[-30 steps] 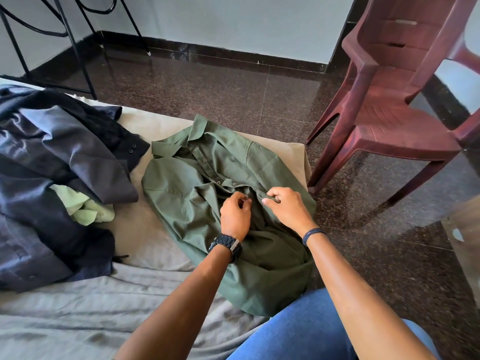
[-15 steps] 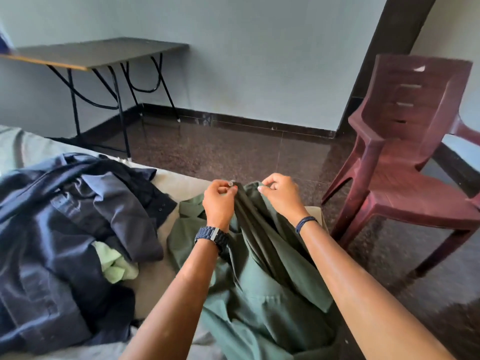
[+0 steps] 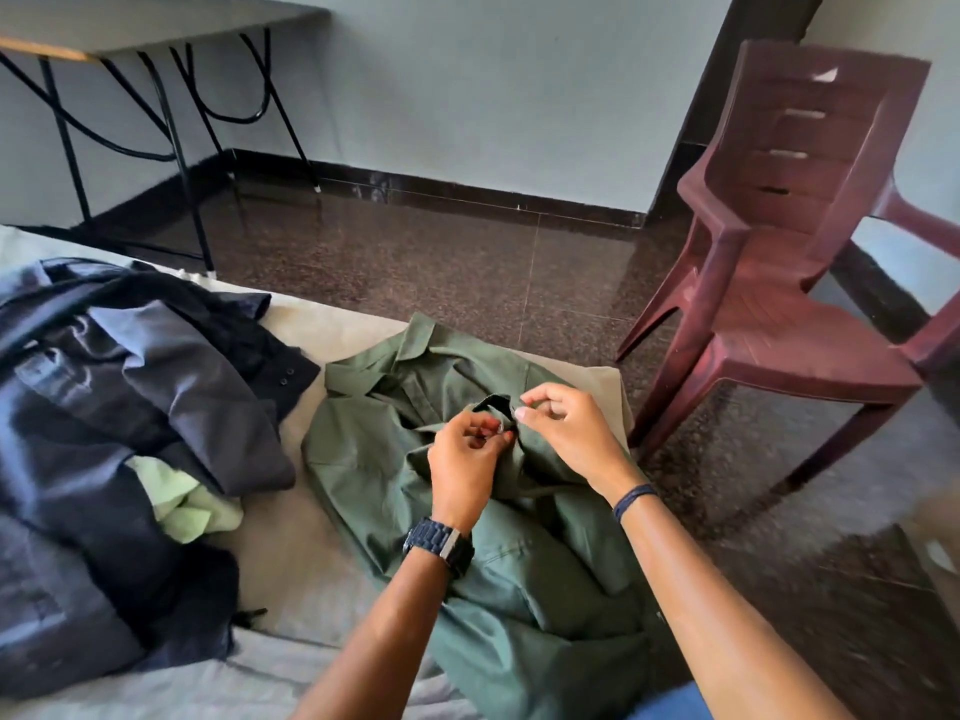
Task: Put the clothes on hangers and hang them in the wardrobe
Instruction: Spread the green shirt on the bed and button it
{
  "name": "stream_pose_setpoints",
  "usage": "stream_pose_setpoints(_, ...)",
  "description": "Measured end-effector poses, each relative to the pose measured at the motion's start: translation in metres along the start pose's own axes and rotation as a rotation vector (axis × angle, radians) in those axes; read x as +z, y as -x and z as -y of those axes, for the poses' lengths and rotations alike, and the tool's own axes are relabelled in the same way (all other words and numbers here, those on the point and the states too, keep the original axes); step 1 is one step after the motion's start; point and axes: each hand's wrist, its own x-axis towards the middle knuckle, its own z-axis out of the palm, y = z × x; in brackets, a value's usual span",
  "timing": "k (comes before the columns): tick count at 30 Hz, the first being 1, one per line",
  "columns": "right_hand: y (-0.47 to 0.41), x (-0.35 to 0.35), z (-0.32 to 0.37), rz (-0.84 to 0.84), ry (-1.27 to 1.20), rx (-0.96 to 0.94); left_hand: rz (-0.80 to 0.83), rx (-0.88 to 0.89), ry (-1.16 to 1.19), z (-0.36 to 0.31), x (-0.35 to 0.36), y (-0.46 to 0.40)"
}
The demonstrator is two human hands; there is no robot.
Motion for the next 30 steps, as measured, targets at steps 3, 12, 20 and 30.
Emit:
stream_pose_setpoints(3, 0.008, -0.004, -0.001, 0.015, 0.050, -0.027, -0.049, 0.055, -0.071, -0.003, -0.002, 0.005)
stream_pose_setpoints(12, 0.027, -0.005, 0.007, 0.028, -0.054, 0.031, 0.040, 0.062, -0.177, -0.006, 0.002, 0.015)
stream_pose_setpoints(20, 0.040, -0.008, 0.000, 0.058, -0.165, 0.123, 0.121, -0.015, -0.171, -0.012, -0.001, 0.021)
stream_pose_setpoints(30, 0.049, -0.010, 0.003, -0.004, -0.017, 0.022, 0.123, -0.034, -0.137, -0.014, -0.002, 0.030)
